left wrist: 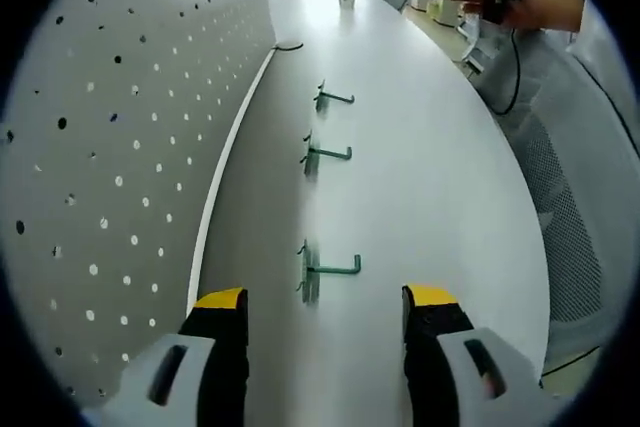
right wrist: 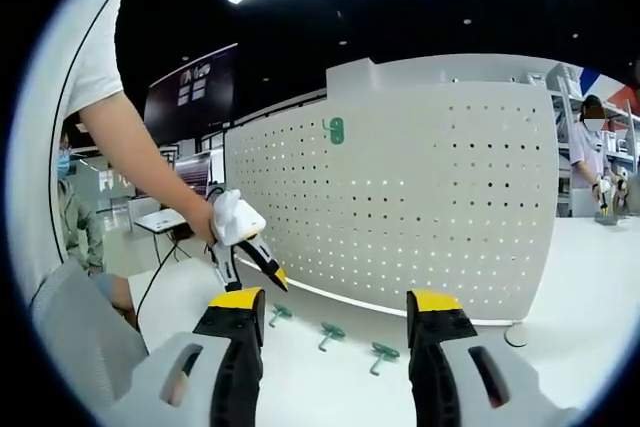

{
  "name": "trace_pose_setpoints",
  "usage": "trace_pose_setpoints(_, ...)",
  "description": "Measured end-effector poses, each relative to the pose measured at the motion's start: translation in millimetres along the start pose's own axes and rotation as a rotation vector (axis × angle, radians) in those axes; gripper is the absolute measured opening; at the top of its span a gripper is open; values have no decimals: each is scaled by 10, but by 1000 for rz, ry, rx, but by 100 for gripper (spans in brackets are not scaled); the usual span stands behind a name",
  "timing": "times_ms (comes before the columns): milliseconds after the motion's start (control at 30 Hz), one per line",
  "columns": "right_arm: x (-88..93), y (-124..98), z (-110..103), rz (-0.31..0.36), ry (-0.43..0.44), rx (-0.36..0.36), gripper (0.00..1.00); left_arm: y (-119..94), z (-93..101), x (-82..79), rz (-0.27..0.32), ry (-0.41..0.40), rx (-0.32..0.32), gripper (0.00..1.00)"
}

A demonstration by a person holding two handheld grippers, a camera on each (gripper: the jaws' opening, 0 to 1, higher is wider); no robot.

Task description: Insert the hook assembly into the mounting plate slot until the hook locks in place.

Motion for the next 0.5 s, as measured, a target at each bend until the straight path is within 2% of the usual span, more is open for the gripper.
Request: trace_pose_setpoints(500, 1, -2, 35, 0, 8, 16, 55, 171, 27, 52, -59, 7, 60, 65)
Point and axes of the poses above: the point that each gripper's makers call its tool centre point, and the gripper's own axes: y roughly forward along the fingers, z roughly to its right, x roughly out of its underside, the point moved 6 cm from there along -y, roughly backward along the fingers, and after that the axes turned 10 degrees about z, right-handed, at the moved point
